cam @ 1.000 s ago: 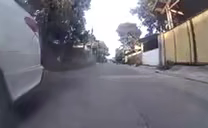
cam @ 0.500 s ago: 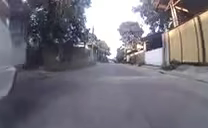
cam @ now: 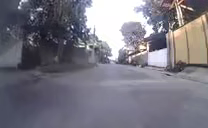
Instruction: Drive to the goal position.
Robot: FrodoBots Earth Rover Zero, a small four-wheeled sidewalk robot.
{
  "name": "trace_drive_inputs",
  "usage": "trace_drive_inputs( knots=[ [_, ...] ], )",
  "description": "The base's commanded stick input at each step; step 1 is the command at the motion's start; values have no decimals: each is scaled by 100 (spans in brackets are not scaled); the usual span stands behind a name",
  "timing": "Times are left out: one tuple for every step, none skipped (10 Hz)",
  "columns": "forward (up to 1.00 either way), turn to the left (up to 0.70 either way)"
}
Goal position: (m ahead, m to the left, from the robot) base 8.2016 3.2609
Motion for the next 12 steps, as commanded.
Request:
trace_drive_inputs(
  knots=[
    [100,1],
    [100,1],
    [100,1],
    [100,1],
    [100,1],
    [100,1],
    [100,1],
    [100,1],
    [100,1],
    [100,1],
    [100,1],
    [100,1]
  ],
)
